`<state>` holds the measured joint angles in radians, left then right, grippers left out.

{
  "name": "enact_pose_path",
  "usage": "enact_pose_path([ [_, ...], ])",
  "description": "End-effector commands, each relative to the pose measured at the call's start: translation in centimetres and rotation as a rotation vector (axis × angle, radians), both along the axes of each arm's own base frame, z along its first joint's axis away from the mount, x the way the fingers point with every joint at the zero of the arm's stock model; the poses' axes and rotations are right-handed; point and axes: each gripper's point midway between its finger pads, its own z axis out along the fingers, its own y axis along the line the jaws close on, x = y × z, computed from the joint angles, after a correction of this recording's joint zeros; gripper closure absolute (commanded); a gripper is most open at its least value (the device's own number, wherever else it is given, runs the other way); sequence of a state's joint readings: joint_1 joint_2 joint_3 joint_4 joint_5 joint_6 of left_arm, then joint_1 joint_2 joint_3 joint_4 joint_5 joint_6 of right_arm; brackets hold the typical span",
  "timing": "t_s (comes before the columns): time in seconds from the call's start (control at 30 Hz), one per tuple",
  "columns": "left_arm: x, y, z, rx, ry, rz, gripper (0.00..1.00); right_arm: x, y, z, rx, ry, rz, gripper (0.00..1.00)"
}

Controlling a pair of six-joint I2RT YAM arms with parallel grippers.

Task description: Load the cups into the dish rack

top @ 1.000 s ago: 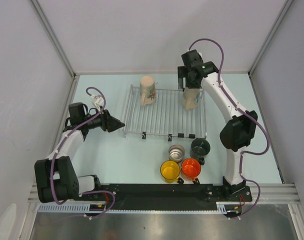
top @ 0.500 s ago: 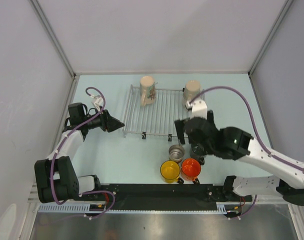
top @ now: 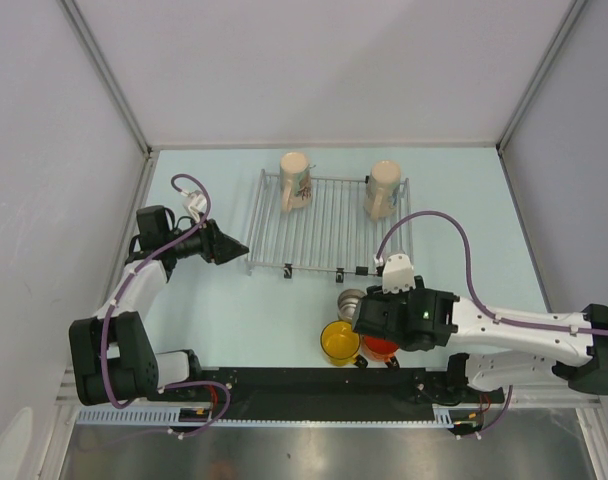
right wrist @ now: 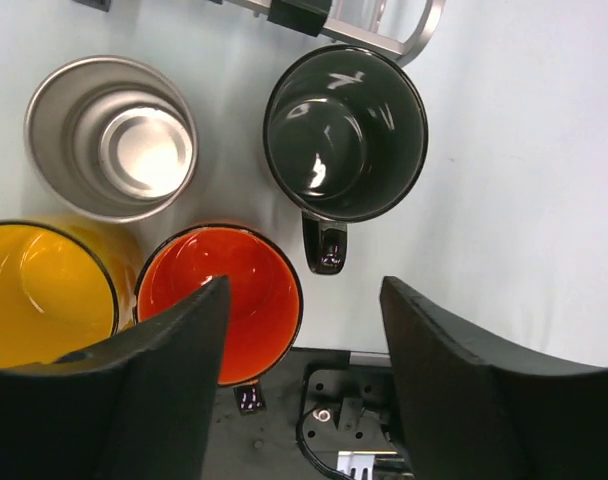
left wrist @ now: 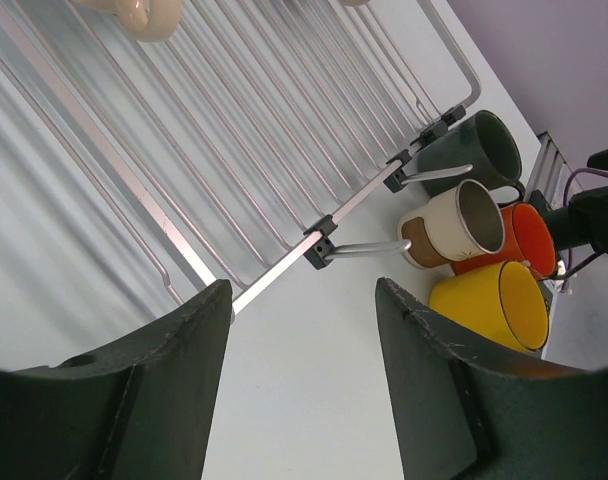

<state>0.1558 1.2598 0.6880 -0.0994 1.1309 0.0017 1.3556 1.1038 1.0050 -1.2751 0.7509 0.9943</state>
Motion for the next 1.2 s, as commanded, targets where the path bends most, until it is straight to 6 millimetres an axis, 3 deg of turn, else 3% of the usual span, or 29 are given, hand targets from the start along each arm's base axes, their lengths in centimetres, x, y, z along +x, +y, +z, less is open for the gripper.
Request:
enact_pose_path([
  [0.0,-0.1,0.0,1.0,-0.013,-0.054,-0.037,0.36,1.8,0.2,1.0,0.028,-0.048,-0.074,0.37],
  [0.2,-0.4,-0.2,1.2,-0.014,-0.059,-0.045,0.36,3.7,1.5,-0.7,0.064,-0.008,-0.073,0.32],
  [0.37,-0.4,-0.1,1.2,-0.013,-0.063,-0.045,0.36,5.6,2.6,-2.2,0.076,0.024,-0.055,0.35],
  [0.57,-0.5,-0.1,1.3,-0.015,-0.063,-0.049,0.36,7.2,2.4,-4.4,0.074,0.062,-0.079,0.44],
  [0.7,-0.5,-0.2,1.3,-0.016,-0.063,-0.050,0.36,7.6,2.4,-5.6,0.100,0.082,-0.093,0.61],
  [1.03,-0.6,-0.1,1.5,-0.018,-0.065,-0.051,0.36,7.2,2.6,-8.6,0.091,0.143,-0.095,0.64],
  [1.13,-0.6,-0.1,1.5,-0.015,-0.069,-0.047,0.36,7.2,2.8,-9.5,0.083,0.156,-0.097,0.74],
  [1.17,-0.6,-0.1,1.5,-0.017,-0.067,-0.048,0.36,7.2,2.8,-9.7,0.078,0.160,-0.097,0.82],
])
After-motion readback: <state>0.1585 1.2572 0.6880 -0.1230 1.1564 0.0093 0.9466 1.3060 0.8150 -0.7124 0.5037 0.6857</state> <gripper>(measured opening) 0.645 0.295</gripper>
